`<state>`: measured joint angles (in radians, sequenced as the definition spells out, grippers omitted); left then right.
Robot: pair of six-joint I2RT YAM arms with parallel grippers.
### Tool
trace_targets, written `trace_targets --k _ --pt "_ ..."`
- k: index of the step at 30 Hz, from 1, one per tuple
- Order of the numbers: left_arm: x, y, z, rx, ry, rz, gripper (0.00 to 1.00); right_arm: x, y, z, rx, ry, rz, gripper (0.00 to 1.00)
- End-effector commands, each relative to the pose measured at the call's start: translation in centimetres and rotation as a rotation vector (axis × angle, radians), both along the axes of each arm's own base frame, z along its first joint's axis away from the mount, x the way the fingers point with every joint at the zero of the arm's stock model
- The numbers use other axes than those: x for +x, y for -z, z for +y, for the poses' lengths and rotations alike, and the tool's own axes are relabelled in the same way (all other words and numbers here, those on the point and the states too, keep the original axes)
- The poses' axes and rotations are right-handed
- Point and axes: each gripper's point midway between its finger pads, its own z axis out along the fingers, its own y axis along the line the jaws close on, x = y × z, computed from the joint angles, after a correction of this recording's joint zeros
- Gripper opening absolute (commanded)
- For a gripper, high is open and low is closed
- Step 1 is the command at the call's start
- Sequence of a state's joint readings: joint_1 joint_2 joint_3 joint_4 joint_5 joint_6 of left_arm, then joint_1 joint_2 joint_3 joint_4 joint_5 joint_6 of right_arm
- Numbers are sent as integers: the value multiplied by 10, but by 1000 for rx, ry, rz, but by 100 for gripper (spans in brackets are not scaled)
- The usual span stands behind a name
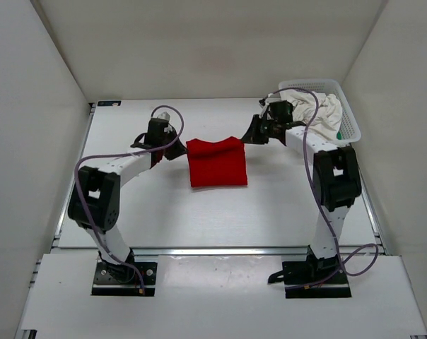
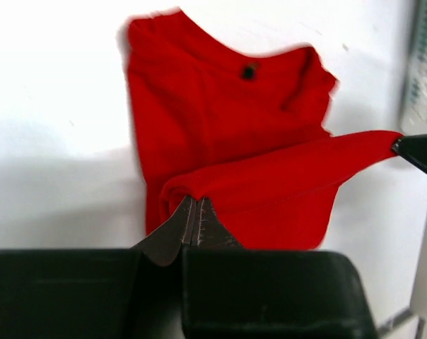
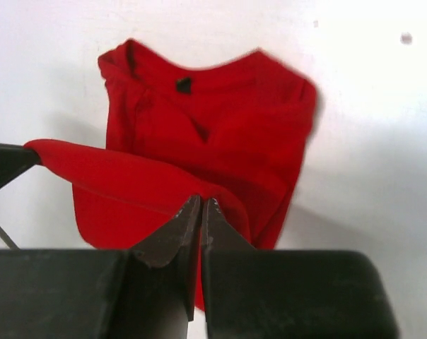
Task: Fold and stack the t-shirts
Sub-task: Fold the long partially folded tshirt into a neat square
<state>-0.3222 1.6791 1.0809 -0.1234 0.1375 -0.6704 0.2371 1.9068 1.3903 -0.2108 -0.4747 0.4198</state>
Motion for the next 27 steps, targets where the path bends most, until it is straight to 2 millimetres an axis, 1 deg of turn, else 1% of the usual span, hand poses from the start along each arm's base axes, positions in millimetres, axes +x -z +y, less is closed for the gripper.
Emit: trace_targets --k 1,2,3,4,5,6,7,8,9,10,11,12,13,14,15,16,17,18,19,20,21,22,24,25,26,27 --pt "44 -31 19 4 -91 -113 0 34 -3 -1 -10 -10 -44 0" --pt "47 -30 21 4 -97 -113 0 42 -7 1 -13 -5 -63 0" --pt "54 -27 24 3 -113 -123 0 49 -1 3 -7 -7 -57 0" --pt "59 -25 29 2 -138 -130 0 52 6 -2 -1 3 -39 0" --pt "62 -19 31 1 -147 -119 1 59 10 0 14 12 -32 0" --pt "66 -14 31 -5 -150 -112 5 65 10 2 28 19 -40 0" --pt "74 -19 31 -21 -152 -140 5 70 11 -1 38 37 -38 0" --pt "77 -15 30 -33 -151 -133 5 72 8 4 40 40 -42 0" --pt "82 -15 29 -43 -145 -144 7 80 5 0 36 55 -51 0" --pt "86 -15 25 -43 -135 -143 11 81 9 3 26 40 -46 0" --pt "89 -13 27 -30 -140 -141 13 83 5 3 26 36 -53 0" --pt "93 -12 29 -14 -146 -128 19 87 8 0 12 44 -46 4" --pt "99 -11 32 -16 -155 -130 23 88 4 3 3 34 -54 13" --pt "99 -18 32 -33 -155 -136 26 88 2 5 0 31 -56 22" --pt "100 -16 41 -48 -181 -122 28 88 -4 7 -2 26 -68 26" --pt "97 -21 43 -69 -194 -134 30 86 -12 6 3 27 -79 31" --pt "92 -28 47 -81 -202 -159 29 82 -21 7 2 24 -99 34" --pt "92 -40 49 -101 -220 -202 30 78 -25 9 0 19 -106 38" --pt "81 -43 46 -96 -218 -215 29 69 -29 10 -18 20 -112 39" --pt "71 -43 37 -97 -197 -224 28 59 -34 12 -30 24 -133 38" --pt "61 -39 23 -98 -156 -219 28 55 -53 19 -13 23 -191 29" --pt "56 -42 17 -102 -139 -219 28 35 -34 22 -12 2 -145 22" --pt "32 -28 -17 -110 -53 -197 27 3 -21 36 46 -32 -123 8" --pt "29 -26 -21 -116 -43 -194 26 -3 -17 37 46 -33 -118 5" --pt "18 -17 -33 -126 -19 -175 26 -19 -1 38 45 -37 -81 1" --pt "11 -8 -41 -131 2 -163 25 -25 2 42 59 -50 -92 0"
